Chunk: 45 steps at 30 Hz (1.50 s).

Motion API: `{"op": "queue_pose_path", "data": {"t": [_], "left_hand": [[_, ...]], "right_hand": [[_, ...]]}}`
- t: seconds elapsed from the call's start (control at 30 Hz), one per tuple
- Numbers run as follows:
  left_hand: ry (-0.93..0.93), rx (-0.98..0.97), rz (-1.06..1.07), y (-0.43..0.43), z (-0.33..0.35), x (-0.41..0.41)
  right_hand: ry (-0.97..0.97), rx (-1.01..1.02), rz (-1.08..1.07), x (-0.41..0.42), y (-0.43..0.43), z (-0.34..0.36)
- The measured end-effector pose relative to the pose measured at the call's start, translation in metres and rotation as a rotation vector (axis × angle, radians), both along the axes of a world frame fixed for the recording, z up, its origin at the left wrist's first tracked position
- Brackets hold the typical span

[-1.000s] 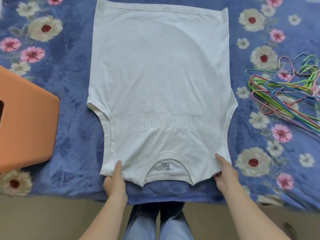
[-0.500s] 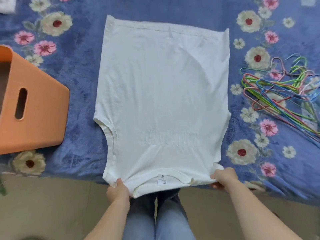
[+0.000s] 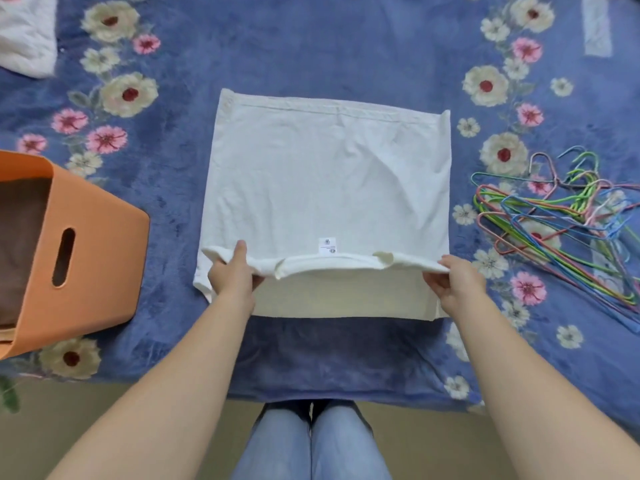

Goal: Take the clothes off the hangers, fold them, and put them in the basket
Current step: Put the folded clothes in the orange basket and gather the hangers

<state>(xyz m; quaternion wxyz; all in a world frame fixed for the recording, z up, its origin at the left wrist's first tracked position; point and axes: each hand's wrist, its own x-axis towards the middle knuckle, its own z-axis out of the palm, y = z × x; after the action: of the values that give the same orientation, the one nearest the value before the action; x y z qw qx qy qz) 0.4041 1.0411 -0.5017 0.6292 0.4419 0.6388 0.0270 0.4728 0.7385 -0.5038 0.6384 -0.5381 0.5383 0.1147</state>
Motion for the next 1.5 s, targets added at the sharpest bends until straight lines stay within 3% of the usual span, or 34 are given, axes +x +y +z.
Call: {"op": "queue_pose_path", "data": {"t": [0.27,0.57,0.67,0.7,0.8,0.87,0.97,1.07,1.3,1.4,1.5], "left_hand": [[-0.197,-0.127,0.03,0.041,-0.024,0.128],[-0.37,-0.197,0.012,0.072,-0.067,0.266],[-0.44,-0.138,-0.175,0.069,-0.084,0.289],[-0.402,-0.037,-0.304,0.065,-0.093,0.288],[-0.266,0.592,-0.857,0.05,-0.122,0.261],[-0.301,0.941,-1.267,0.035,-0.14,0.242],[-0.235,1.129,-1.614,0.02,-0.163,0.238],[-0.083,1.22,-1.583,0.028,-0.177,0.252],[0.153,1.322,-1.545,0.097,-0.184,0.241],[0.239,1.302,-1.47,0.098,-0.176,0.219],[0.069,1.335,-1.502,0.055,-0.167,0.184]], "right_hand": [[-0.147,0.137,-0.006,0.117,0.021,-0.018],[-0.272,0.149,-0.059,0.243,0.043,-0.062],[-0.316,0.224,-0.064,0.262,0.048,-0.079],[-0.321,0.201,-0.031,0.262,0.051,-0.088],[-0.429,-0.203,0.263,0.242,0.066,-0.107],[-0.505,-0.557,0.702,0.221,0.079,-0.122],[-0.616,-0.908,1.389,0.208,0.099,-0.143],[-0.538,-1.095,1.687,0.226,0.102,-0.16],[-0.15,-1.31,1.576,0.251,0.029,-0.173],[-0.214,-1.261,1.44,0.235,0.02,-0.163],[-0.319,-1.19,1.18,0.205,0.004,-0.147]]}}
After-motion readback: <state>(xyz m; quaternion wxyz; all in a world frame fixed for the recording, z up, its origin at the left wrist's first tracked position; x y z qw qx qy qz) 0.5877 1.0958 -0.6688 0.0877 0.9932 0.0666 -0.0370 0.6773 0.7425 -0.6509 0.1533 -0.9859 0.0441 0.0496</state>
